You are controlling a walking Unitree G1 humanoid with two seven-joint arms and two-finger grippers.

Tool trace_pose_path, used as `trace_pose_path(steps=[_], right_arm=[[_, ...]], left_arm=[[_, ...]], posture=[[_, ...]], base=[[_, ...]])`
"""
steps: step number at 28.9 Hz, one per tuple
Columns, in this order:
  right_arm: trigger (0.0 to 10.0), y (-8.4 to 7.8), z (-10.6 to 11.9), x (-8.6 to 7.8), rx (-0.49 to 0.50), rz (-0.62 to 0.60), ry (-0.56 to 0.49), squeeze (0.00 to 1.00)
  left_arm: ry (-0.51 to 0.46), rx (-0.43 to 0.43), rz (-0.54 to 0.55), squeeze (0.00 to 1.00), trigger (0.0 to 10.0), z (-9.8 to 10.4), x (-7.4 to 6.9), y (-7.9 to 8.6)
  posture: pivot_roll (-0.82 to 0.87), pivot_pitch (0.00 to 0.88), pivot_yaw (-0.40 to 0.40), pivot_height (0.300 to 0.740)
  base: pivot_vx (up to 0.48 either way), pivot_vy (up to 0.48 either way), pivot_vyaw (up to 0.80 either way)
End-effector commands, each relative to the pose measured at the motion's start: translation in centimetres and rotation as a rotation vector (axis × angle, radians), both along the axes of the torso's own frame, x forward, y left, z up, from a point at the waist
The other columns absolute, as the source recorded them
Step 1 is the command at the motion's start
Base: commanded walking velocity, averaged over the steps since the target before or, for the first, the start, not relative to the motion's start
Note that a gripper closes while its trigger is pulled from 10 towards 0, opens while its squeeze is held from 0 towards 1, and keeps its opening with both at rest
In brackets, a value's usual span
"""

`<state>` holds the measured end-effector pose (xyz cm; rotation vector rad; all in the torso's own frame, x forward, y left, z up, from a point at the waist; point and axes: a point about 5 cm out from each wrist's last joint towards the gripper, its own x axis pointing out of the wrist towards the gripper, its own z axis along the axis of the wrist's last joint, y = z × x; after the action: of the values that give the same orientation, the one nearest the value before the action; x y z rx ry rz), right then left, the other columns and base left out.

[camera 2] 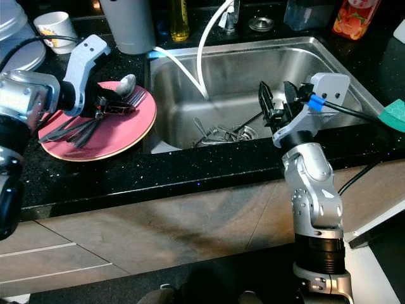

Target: Kitchen organization

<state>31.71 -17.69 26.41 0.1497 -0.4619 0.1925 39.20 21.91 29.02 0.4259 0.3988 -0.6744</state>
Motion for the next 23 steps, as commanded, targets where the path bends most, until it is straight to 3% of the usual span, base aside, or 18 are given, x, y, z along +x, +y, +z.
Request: trace_pose_path(steps=[1, 5, 8, 11, 14, 22, 23], right_arm=[[10.0, -0.2, -0.2, -0.1, 0.003, -0.003, 0.003, 0.0], [10.0, -0.2, -0.2, -0.1, 0.001, 0.001, 0.003, 0.0], [10.0, -0.2, -0.1, -0.1, -0.001, 0.005, 0.003, 0.0], [10.0, -0.1, -0.1, -0.1, -0.003, 0.008, 0.003, 0.0], [10.0, -0.1, -0.1, -0.1, -0.004, 0.01, 0.003, 0.0], [10.0, 0.0, -0.2, 0.0, -0.004, 0.018, 0.005, 0.0], [10.0, 0.1, -0.2, 0.0, -0.004, 0.021, 0.007, 0.0]], left_arm=[[0.076, 0.043, 0.047, 0.0, 10.0, -2.3, -0.1, 0.9], [0.082, 0.062, 0.059, 0.0, 10.0, -2.4, -0.3, 1.3], [0.032, 0.036, 0.061, 0.0, 10.0, -1.0, -0.3, 1.4], [-0.035, -0.022, 0.026, 0.0, 10.0, 2.0, -0.7, 1.4], [-0.046, -0.023, 0.021, 0.0, 10.0, 2.8, -1.1, 1.8], [-0.021, -0.03, 0.074, 0.0, 10.0, 2.5, -2.3, 4.1], [0.012, -0.028, 0.081, 0.0, 10.0, 1.6, -2.7, 4.4]], posture=[[0.1, 0.136, 0.043, 0.74], [0.11, 0.134, 0.039, 0.74], [0.1, 0.131, 0.035, 0.74], [0.11, 0.13, 0.033, 0.74], [0.11, 0.127, 0.034, 0.74], [0.12, 0.128, 0.03, 0.74], [0.12, 0.13, 0.025, 0.74]], base=[[0.0, 0.0, 0.0], [0.0, 0.0, 0.0], [0.0, 0.0, 0.0], [0.0, 0.0, 0.0], [0.0, 0.0, 0.0], [0.0, 0.0, 0.0], [0.0, 0.0, 0.0]])
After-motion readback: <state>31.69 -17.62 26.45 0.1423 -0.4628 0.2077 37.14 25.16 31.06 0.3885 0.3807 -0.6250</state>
